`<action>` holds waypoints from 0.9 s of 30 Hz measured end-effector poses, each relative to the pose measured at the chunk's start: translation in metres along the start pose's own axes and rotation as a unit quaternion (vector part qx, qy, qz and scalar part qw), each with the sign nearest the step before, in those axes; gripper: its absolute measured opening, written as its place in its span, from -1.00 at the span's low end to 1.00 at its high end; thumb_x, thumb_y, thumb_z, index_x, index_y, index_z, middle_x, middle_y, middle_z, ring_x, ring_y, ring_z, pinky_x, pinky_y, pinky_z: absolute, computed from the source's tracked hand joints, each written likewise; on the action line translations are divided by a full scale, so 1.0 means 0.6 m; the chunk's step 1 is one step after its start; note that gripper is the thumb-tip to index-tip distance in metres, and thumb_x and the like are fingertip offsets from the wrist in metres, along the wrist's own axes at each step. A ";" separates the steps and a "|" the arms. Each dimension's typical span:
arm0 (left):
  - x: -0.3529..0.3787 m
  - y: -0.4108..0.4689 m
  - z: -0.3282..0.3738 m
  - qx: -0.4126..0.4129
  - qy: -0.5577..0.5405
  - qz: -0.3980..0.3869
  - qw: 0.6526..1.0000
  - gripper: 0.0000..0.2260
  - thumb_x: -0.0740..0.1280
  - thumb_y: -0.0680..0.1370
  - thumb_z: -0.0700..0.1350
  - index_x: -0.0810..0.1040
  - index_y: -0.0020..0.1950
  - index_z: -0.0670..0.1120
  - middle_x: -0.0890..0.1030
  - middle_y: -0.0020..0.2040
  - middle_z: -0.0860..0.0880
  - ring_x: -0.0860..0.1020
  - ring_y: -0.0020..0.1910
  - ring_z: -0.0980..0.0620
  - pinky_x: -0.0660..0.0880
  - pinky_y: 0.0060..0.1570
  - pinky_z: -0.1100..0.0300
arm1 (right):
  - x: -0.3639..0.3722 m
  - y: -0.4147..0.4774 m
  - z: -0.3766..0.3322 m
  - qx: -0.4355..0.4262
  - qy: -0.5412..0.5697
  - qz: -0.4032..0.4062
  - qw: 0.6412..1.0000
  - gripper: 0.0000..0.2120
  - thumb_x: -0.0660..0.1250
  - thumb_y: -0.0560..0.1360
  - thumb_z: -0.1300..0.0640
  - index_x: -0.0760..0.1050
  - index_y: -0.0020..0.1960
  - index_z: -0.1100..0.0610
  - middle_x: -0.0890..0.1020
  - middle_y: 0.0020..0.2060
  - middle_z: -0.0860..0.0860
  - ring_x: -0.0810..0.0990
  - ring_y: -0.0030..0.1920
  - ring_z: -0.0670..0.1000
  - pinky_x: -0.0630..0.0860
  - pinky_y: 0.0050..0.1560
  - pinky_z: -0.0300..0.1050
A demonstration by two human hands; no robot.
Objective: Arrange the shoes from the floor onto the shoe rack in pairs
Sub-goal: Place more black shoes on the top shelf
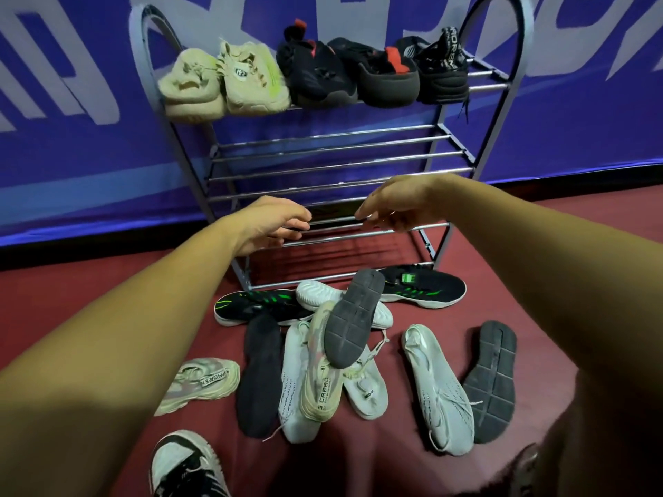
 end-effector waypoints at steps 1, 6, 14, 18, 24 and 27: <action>-0.001 0.000 -0.002 -0.002 0.003 0.000 1.000 -0.80 0.43 0.51 -0.05 0.67 0.11 -0.05 0.74 -0.01 -0.02 0.68 -0.15 0.07 0.41 -0.32 0.29 | 0.007 0.003 0.001 0.002 -0.002 -0.007 1.000 -0.90 0.36 0.59 0.13 0.56 0.08 0.13 0.68 -0.22 -0.02 0.41 -0.38 -0.11 0.30 -0.38 -0.27; 0.004 -0.005 -0.016 -0.007 0.029 -0.010 0.999 -0.77 0.42 0.51 -0.06 0.66 0.14 -0.09 0.72 0.02 -0.06 0.64 -0.17 0.06 0.38 -0.36 0.29 | 0.043 0.022 0.003 0.011 -0.019 -0.037 0.999 -0.90 0.37 0.57 0.13 0.55 0.07 0.12 0.65 -0.12 0.04 0.44 -0.40 -0.10 0.31 -0.38 -0.25; -0.010 -0.005 -0.059 -0.037 0.134 -0.022 0.990 -0.83 0.38 0.53 -0.04 0.64 0.08 -0.05 0.71 -0.05 0.00 0.64 -0.15 0.07 0.37 -0.29 0.27 | 0.095 0.058 0.007 0.012 -0.072 -0.059 0.996 -0.82 0.39 0.56 0.12 0.59 0.13 0.16 0.64 -0.22 0.00 0.46 -0.37 -0.08 0.34 -0.36 -0.21; -0.027 0.001 -0.098 -0.050 0.172 -0.035 0.983 -0.78 0.45 0.35 0.01 0.64 -0.06 -0.05 0.68 -0.12 -0.01 0.64 -0.02 -0.03 0.58 0.01 0.06 | 0.133 0.102 0.021 0.027 -0.086 -0.073 0.993 -0.80 0.39 0.55 0.14 0.61 0.15 0.17 0.65 -0.24 -0.01 0.44 -0.35 -0.08 0.31 -0.35 -0.22; -0.053 0.001 -0.181 -0.080 0.246 -0.054 0.965 -0.82 0.43 0.37 -0.06 0.66 -0.08 -0.08 0.60 -0.25 0.00 0.48 -0.29 0.05 0.38 -0.33 0.27 | 0.165 0.153 0.035 0.036 -0.156 -0.108 0.981 -0.88 0.33 0.58 0.17 0.59 0.08 0.16 0.66 -0.22 0.00 0.45 -0.36 -0.09 0.33 -0.38 -0.26; -0.069 0.002 -0.214 -0.113 0.278 -0.047 0.953 -0.84 0.42 0.47 -0.09 0.65 0.00 -0.11 0.60 -0.19 -0.01 0.48 -0.27 0.06 0.36 -0.36 0.30 | 0.195 0.194 0.052 0.040 -0.113 -0.110 0.987 -0.86 0.33 0.58 0.19 0.59 0.10 0.21 0.66 -0.23 0.03 0.41 -0.40 -0.07 0.28 -0.39 -0.23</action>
Point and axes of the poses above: each hand's wrist, its own y-axis towards the middle knuckle, its own x-axis out of the palm, z = x × y, the point moved 2 cm from there along y, towards the middle knuckle
